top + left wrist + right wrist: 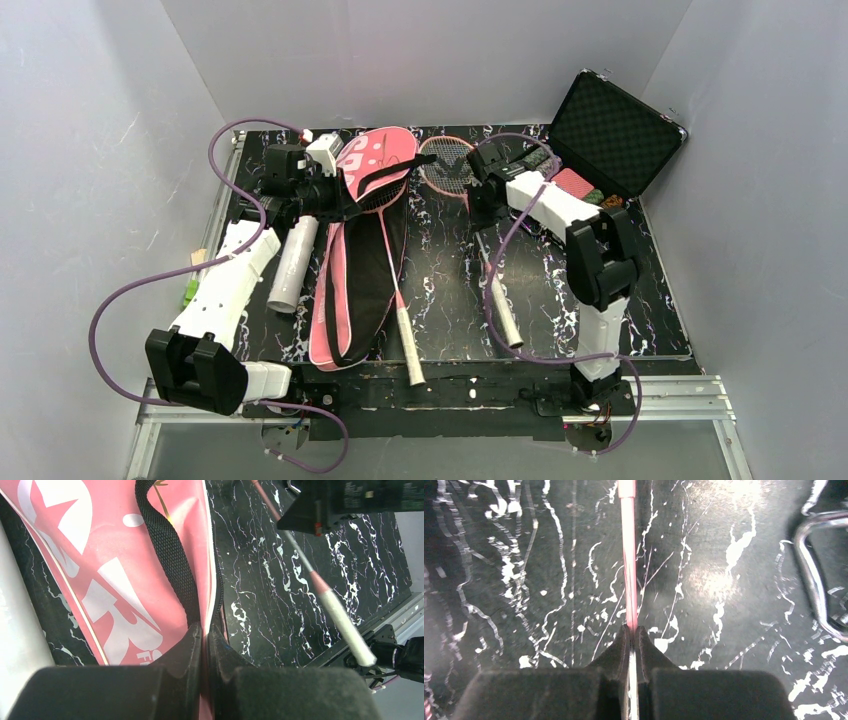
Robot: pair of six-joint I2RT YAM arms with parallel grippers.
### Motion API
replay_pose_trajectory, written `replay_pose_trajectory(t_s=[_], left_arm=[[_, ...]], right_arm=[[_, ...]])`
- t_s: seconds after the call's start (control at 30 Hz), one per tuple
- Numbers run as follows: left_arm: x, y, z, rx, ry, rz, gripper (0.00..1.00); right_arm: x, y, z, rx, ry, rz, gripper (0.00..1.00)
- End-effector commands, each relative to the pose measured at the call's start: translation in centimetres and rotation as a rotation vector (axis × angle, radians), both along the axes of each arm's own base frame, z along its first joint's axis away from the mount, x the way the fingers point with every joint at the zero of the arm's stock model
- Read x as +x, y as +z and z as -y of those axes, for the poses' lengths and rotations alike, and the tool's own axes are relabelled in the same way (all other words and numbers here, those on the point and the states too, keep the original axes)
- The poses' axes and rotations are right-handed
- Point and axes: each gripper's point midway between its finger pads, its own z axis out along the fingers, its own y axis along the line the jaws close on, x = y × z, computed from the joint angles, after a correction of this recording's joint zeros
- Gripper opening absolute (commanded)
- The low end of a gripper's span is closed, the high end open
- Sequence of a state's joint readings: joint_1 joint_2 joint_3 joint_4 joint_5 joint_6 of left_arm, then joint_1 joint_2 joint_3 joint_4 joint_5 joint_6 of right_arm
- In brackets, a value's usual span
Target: Pack up the badminton gear
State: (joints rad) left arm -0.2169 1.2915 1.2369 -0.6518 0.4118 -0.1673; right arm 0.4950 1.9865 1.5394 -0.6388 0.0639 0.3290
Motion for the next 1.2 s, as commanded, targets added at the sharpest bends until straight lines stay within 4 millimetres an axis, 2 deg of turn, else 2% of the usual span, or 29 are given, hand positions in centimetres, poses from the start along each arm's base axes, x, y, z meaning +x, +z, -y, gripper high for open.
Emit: replay_pose_trajectory(t_s=[0.0, 0.13, 0.3, 0.4, 0.5, 0.6, 0.67, 0.8, 1.0, 1.17], left_arm=[[-0.2, 3.2, 0.2, -0.040, -0.022, 0.113, 0.00], [0.1, 2.8, 0.2, -0.042, -0.020, 0.107, 0.00], [0.6, 2.7, 0.3, -0.043, -0.014, 0.105, 0.00], [0.7, 2.8, 0.4, -0.049, -0.013, 0.107, 0.00], [0.8, 2.8, 0.5, -0.053, -0.012, 0.104, 0.00], [0.9, 2.7, 0.5, -0.054, -0.013, 0.103, 0.00], [1.0, 2.7, 0.5, -0.052, -0.012, 0.104, 0.00], [1.3, 2.4, 0.6, -0.054, -0.011, 0.094, 0.00], [1.8, 2.3, 0.8, -0.062, -0.009, 0.082, 0.00], [1.8, 2.3, 0.9, -0.067, -0.014, 0.074, 0.00]], right_arm=[[-0.1, 8.5, 0.6, 0.041, -0.082, 0.145, 0.01], [-3.5, 9.8, 1.6, -0.012, -0.107, 0.130, 0.01], [-8.9, 10.6, 2.0, -0.091, -0.081, 0.127, 0.01], [-12.0, 10.7, 2.7, -0.089, -0.094, 0.095, 0.01], [-14.7, 10.8, 4.4, -0.104, -0.127, 0.080, 0.01], [-17.2, 11.9, 5.5, -0.090, -0.138, 0.100, 0.01], [-18.8, 12.7, 5.5, -0.049, -0.126, 0.105, 0.01], [-22.0, 14.0, 3.7, 0.004, -0.047, 0.094, 0.01], [-27.0, 14.2, -1.1, -0.064, 0.155, 0.039, 0.01], [-28.2, 14.1, -4.5, -0.128, 0.247, 0.048, 0.01]])
